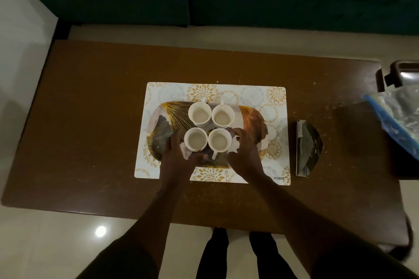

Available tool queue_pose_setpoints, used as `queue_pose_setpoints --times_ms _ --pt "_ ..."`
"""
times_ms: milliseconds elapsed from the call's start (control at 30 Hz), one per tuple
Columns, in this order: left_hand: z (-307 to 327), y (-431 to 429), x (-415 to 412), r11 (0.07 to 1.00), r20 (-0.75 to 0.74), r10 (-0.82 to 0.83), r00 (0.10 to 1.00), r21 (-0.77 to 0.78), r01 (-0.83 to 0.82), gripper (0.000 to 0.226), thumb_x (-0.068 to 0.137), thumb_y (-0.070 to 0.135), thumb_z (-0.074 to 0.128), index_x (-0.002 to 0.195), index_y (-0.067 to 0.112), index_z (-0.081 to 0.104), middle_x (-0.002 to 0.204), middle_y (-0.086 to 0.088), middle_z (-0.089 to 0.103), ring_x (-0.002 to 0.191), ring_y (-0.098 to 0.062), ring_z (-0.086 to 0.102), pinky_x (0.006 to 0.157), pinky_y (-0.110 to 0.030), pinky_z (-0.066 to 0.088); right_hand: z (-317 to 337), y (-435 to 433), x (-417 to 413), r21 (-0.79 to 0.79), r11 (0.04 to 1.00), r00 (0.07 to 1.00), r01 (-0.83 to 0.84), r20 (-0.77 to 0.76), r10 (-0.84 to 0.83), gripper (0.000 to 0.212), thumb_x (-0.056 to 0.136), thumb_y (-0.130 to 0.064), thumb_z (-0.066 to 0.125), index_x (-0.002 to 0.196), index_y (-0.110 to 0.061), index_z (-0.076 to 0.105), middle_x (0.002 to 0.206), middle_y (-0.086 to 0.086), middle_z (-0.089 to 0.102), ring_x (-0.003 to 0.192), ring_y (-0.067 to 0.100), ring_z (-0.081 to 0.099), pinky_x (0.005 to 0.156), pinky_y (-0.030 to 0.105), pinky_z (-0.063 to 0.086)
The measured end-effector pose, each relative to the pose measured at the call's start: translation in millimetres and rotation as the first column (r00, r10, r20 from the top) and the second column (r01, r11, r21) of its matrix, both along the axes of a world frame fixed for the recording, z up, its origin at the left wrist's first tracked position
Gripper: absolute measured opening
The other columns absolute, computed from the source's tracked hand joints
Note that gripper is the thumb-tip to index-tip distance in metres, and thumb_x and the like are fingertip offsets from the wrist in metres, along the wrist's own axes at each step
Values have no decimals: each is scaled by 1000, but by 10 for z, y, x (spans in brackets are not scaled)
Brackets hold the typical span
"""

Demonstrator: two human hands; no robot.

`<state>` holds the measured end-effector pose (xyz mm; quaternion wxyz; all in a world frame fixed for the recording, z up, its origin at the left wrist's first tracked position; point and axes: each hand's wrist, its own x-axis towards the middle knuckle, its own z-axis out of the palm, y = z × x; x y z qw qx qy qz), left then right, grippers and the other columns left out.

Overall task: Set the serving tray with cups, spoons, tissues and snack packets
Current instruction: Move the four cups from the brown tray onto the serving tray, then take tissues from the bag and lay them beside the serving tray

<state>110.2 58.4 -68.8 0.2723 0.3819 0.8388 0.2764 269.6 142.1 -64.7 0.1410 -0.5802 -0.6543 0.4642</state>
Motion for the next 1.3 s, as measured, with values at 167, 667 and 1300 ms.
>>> queue_pose_setpoints --times_ms 167,667,1300 --pt "139 63 -88 999 -77 38 996 37 -35 80 81 65 50 145 22 28 149 -12 41 134 -32 42 98 -52 48 118 186 176 115 991 993 75 82 -85 59 76 5 58 131 -10 44 130 10 55 118 24 53 94 29 48" --pt "483 1292 1149 941 -199 -203 959 230 247 52 91 50 48 134 22 43 129 -8 57 117 -27 54 93 -42 49 691 1017 1366 315 938 980 145 83 -179 32 86 -4 58 116 -16 58 124 6 61 116 25 56 92 39 52" --pt "442 2570 4952 743 -38 -604 796 334 580 50 91 32 60 135 12 47 127 -11 54 112 -24 56 84 -20 40 572 1535 5195 225 720 724 657 80 -686 33 84 -9 55 115 -15 60 116 2 63 102 18 59 83 27 45"
